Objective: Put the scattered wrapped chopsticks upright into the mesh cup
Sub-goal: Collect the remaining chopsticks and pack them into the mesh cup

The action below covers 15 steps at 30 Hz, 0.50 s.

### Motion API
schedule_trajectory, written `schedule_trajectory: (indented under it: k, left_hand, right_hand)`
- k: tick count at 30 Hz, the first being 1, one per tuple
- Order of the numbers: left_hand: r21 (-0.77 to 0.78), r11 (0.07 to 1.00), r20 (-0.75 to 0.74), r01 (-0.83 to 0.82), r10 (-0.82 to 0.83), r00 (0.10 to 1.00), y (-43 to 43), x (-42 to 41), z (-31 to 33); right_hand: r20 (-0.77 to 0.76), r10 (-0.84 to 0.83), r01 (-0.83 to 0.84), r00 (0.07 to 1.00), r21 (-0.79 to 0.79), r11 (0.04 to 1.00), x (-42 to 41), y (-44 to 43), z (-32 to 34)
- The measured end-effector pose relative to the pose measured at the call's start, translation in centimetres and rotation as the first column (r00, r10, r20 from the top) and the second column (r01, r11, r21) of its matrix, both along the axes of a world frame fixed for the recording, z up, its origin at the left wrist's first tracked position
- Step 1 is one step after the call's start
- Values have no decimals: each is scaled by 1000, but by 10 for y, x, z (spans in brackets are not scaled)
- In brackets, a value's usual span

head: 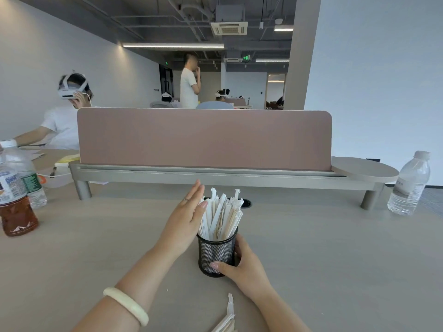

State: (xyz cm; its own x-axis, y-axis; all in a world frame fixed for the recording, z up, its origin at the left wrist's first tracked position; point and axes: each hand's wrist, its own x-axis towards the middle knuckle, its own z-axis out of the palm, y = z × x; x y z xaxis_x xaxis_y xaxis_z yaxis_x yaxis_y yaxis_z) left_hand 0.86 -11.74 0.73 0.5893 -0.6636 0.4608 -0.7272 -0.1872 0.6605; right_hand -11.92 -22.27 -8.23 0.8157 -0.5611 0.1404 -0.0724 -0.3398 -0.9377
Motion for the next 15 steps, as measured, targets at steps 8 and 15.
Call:
schedule_trajectory:
  k: [8, 15]
  left_hand:
    - [8, 998, -72, 61, -60, 996, 12, -8, 4]
    - [108, 990, 13, -87, 86, 996, 69, -40, -8]
  right_hand:
    - [-16, 4, -3, 1000, 21, 1000, 0, -2, 0]
    - [40, -171, 167, 985, 80, 983, -26, 1, 16]
